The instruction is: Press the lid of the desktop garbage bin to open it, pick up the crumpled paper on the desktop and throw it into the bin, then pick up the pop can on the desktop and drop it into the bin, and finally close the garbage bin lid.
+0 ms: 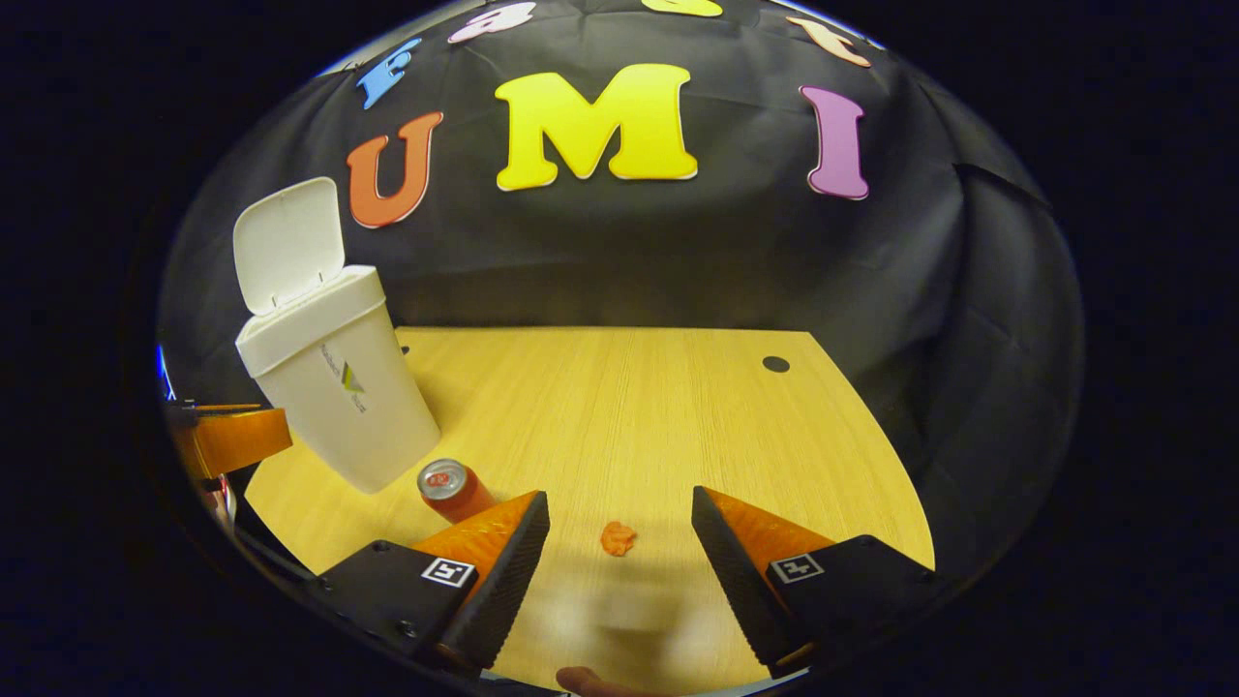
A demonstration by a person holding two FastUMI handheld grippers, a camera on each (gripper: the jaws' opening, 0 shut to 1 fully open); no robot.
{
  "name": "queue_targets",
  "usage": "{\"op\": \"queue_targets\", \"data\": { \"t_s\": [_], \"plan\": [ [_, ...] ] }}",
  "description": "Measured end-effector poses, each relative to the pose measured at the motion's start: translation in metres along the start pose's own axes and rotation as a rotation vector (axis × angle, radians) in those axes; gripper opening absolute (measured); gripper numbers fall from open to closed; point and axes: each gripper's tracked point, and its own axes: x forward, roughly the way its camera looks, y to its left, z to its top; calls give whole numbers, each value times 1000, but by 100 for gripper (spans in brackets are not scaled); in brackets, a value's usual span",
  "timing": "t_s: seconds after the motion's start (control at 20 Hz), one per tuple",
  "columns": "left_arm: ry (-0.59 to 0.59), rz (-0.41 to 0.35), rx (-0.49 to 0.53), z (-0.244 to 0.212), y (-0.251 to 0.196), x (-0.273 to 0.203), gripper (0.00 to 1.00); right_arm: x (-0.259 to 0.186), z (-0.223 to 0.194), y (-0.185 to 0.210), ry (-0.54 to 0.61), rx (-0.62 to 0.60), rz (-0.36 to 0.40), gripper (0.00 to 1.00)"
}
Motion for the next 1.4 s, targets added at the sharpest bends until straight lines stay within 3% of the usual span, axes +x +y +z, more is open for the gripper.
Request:
{"op": "queue_targets", "data": {
  "t_s": [0.15, 0.2, 0.45, 0.65, 0.95, 1.0, 1.2, 1.4],
  "plan": [
    [32, 55, 29, -13, 8, 10, 85, 23, -24, 4, 61, -12, 7, 93],
    [60, 53, 23, -21, 5, 13, 97, 31, -32, 6, 82, -22, 13, 93],
    [120, 91, 24, -43, 5, 21, 99, 69, -61, 18, 176, -58, 56, 93],
    [125, 183, 45, -53, 23, 24, 99, 97, -80, 12, 247, -53, 31, 95],
    [198, 184, 27, -82, 22, 25, 99, 122, -101, 7, 319, -91, 24, 95],
    [202, 166, 31, -84, 18, 25, 99, 124, -105, 8, 335, -94, 28, 84],
    [199, 104, 23, -85, 5, 22, 98, 127, -109, 12, 365, -78, 51, 75],
    [184, 80, 36, -83, 3, 18, 98, 131, -108, 9, 375, -77, 41, 73]
  ]
}}
